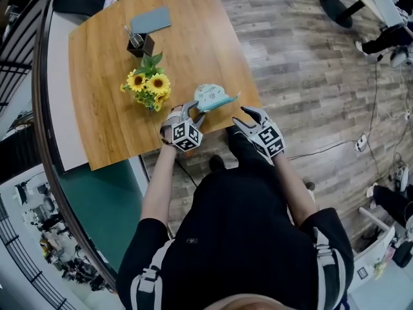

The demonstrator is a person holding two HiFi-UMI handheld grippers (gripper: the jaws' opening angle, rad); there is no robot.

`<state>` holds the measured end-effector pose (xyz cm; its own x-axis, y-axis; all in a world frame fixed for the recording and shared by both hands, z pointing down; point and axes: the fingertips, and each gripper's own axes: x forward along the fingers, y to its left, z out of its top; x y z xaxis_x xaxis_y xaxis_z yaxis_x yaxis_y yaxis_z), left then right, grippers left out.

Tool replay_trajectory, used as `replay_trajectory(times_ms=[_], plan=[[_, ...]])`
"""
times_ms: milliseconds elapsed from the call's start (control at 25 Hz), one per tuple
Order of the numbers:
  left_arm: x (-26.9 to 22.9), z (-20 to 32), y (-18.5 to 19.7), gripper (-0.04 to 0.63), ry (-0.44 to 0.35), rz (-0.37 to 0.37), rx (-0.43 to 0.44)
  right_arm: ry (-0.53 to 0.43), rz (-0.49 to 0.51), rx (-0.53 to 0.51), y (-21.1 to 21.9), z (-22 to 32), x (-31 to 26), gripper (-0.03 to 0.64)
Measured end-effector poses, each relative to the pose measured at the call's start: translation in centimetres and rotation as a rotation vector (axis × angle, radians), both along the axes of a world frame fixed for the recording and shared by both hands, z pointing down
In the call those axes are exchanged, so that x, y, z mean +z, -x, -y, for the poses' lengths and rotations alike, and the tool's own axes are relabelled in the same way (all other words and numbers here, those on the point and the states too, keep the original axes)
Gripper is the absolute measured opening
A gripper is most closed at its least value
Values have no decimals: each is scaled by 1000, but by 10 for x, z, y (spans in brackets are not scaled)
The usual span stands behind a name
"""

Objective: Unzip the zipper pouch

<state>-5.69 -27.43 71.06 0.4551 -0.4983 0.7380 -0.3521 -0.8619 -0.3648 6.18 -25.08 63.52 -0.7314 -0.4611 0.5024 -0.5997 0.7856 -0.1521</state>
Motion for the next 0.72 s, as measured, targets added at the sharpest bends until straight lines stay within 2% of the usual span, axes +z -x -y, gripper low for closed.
replay_trajectory(times_ms=[160, 320, 480, 720], plan=[[5, 3, -5, 185, 1, -10, 4, 9, -3, -1, -3, 0, 3, 187], [4, 9, -2, 124, 2, -25, -17, 12, 3, 3, -3, 2, 4, 184], [-4, 13, -3, 61, 23, -86, -50, 11, 7, 8, -4, 5, 3, 183], [-17, 12, -4, 15, 57, -175, -126, 14, 11, -11, 2, 0, 1, 166]])
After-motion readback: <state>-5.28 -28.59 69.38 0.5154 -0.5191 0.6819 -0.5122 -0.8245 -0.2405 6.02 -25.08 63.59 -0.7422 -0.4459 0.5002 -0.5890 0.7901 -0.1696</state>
